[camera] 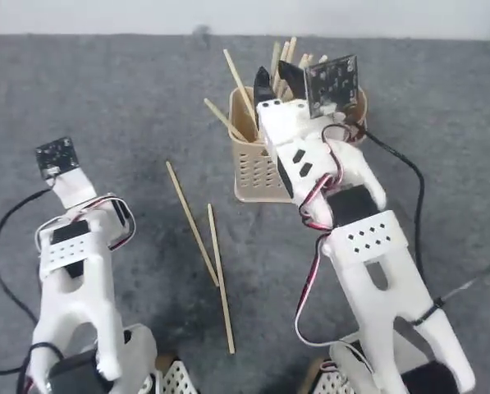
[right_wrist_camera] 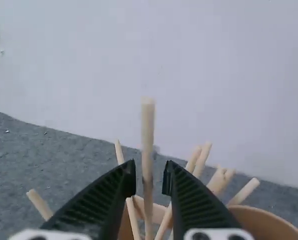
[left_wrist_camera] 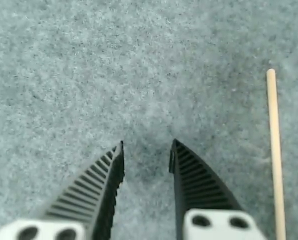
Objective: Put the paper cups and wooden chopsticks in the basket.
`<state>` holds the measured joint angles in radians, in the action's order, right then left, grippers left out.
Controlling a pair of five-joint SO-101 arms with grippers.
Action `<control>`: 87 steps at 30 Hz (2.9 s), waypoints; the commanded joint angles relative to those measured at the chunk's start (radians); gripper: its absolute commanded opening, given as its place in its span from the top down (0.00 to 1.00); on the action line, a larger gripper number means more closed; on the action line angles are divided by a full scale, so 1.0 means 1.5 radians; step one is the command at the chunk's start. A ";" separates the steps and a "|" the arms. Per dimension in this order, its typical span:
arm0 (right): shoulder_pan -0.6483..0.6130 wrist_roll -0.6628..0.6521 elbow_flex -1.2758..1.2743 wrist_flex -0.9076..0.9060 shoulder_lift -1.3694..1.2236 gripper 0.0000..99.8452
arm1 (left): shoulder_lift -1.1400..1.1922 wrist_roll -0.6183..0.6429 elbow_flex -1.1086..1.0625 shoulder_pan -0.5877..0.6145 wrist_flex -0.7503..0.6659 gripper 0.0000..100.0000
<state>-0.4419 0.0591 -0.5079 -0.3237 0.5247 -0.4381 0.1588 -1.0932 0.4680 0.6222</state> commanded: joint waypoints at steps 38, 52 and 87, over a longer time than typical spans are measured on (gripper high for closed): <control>-0.258 0.130 -0.143 -0.182 -0.214 0.89 | 0.000 0.010 0.028 0.002 -0.015 0.86; -0.253 0.127 -0.136 -0.029 -0.387 0.89 | 0.000 0.010 0.028 0.002 -0.016 0.86; -0.224 -0.006 -0.002 -0.157 0.318 0.99 | 0.000 0.010 0.028 0.002 -0.015 0.86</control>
<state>-0.8178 0.1250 -0.5140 -0.7073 0.9114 -0.4381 0.1588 -1.0932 0.4680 0.6222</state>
